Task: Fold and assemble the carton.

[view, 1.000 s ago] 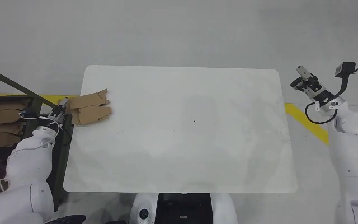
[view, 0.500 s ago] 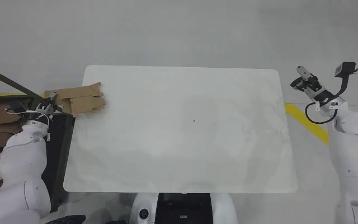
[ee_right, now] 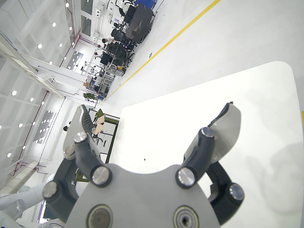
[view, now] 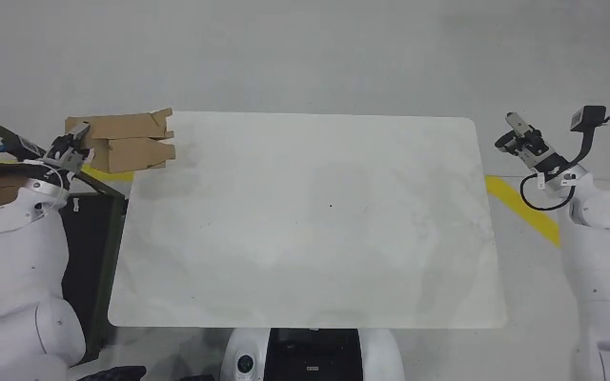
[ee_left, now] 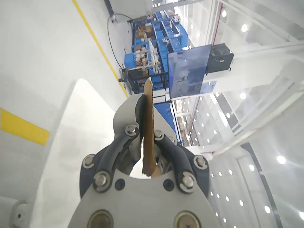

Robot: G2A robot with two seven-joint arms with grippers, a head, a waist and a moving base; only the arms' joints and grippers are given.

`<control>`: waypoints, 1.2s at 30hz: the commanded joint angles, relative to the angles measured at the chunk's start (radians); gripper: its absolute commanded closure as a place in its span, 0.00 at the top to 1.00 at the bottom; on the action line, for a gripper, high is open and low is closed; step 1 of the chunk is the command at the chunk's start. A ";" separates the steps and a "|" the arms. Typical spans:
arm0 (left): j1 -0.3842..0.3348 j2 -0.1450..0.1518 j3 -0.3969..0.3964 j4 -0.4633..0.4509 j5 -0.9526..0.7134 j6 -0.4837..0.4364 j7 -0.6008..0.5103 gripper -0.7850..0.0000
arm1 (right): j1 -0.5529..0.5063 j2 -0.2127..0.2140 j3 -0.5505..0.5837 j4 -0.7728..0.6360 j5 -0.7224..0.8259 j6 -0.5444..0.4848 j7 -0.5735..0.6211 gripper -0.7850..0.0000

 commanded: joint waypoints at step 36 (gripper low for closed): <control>0.064 -0.167 0.607 -0.567 0.000 0.065 -0.113 0.00 | 0.000 0.000 0.000 0.000 0.000 0.000 0.000 1.00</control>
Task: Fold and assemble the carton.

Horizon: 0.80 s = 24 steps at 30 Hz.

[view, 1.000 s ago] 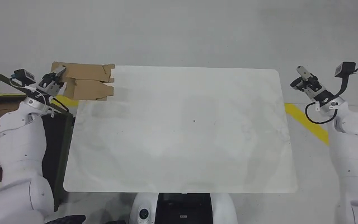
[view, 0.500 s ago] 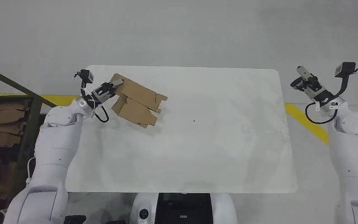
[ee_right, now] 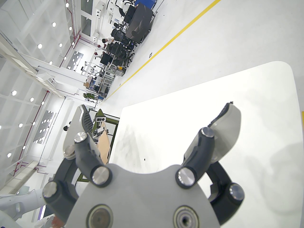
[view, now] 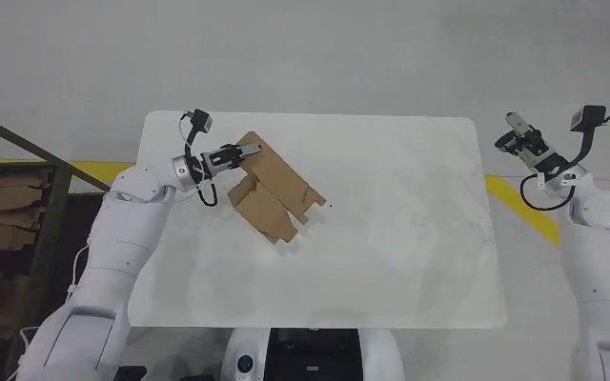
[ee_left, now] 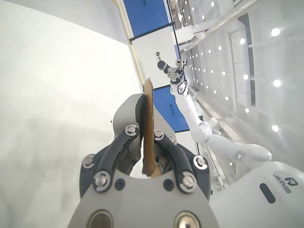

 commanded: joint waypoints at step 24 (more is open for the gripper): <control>-0.220 -0.113 0.334 0.100 -0.080 0.057 -0.105 0.00 | 0.000 0.000 0.000 0.000 0.000 0.000 0.000 1.00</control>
